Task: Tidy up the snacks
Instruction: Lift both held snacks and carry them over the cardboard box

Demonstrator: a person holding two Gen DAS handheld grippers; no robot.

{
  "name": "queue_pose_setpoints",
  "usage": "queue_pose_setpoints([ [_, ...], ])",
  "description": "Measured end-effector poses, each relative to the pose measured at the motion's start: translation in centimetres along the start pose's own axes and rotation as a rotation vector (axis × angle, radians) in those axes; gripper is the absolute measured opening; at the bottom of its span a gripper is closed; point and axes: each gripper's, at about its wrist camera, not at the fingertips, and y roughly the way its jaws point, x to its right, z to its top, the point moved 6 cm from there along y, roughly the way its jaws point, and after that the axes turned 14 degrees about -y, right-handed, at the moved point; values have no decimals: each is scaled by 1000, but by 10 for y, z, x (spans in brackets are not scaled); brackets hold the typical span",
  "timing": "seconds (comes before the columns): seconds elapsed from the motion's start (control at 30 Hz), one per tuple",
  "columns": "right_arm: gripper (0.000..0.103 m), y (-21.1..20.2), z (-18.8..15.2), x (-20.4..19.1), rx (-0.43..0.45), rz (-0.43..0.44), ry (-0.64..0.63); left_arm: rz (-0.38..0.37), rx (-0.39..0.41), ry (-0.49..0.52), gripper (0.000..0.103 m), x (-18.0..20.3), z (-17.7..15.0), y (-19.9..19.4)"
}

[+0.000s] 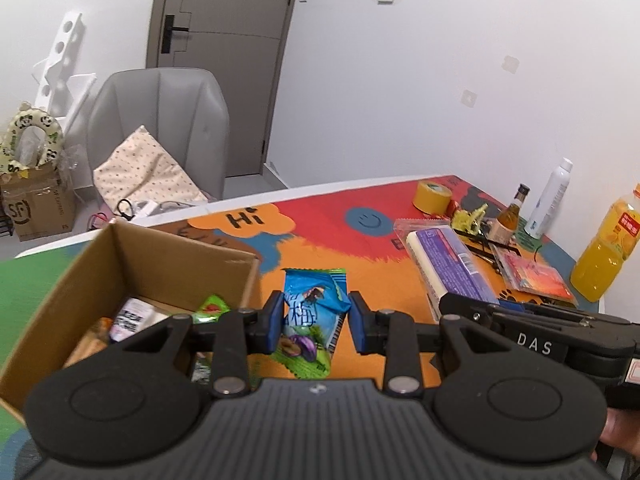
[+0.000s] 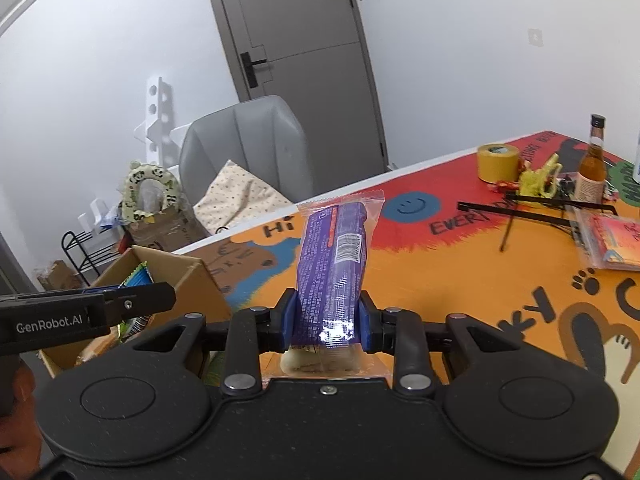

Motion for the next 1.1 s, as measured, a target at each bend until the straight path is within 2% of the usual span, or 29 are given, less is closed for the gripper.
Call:
queue_pose_setpoints([
  [0.5, 29, 11, 20, -47, 15, 59, -62, 49, 28, -41, 33, -53, 24, -21],
  [0.9, 29, 31, 28, -92, -6, 106, -107, 95, 8, -110, 33, -104, 25, -22],
  [1.1, 29, 36, 34, -114, -9, 133, -129, 117, 1, -135, 37, -123, 25, -24],
])
